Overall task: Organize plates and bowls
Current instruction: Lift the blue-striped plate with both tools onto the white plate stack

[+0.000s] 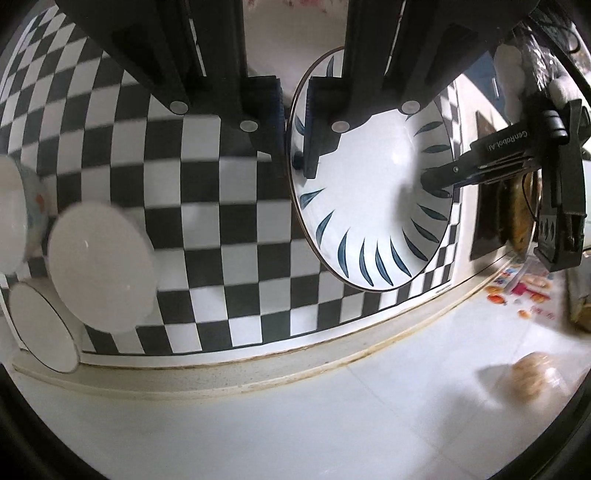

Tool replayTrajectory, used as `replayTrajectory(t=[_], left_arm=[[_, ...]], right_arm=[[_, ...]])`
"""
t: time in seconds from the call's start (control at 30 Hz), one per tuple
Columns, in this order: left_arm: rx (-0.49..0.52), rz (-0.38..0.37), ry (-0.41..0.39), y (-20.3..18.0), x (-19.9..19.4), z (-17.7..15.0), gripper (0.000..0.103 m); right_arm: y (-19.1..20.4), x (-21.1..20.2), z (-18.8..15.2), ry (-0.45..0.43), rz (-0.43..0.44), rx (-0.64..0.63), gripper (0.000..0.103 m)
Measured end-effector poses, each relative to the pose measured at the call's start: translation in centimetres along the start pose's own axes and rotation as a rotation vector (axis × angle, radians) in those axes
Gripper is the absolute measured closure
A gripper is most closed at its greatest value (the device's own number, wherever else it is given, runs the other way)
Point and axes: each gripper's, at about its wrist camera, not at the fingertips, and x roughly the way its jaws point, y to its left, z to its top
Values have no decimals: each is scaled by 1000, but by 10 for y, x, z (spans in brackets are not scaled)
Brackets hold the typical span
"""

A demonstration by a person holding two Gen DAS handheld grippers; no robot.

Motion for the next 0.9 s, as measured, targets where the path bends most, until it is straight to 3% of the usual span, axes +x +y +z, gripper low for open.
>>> replayTrajectory(t=[0.27,0.5,0.9], left_arm=[[30,-1,17,-13,-14,-62,82],[35,13,48,-21,-5,-96,82],[42,70,127,-26,21,-131,82]], right_arm=[[-11,-25,-61,9,41,7,93],[-29,-29,-113,40,55,25,93],[-50,-2,-146,107,38,29,93]])
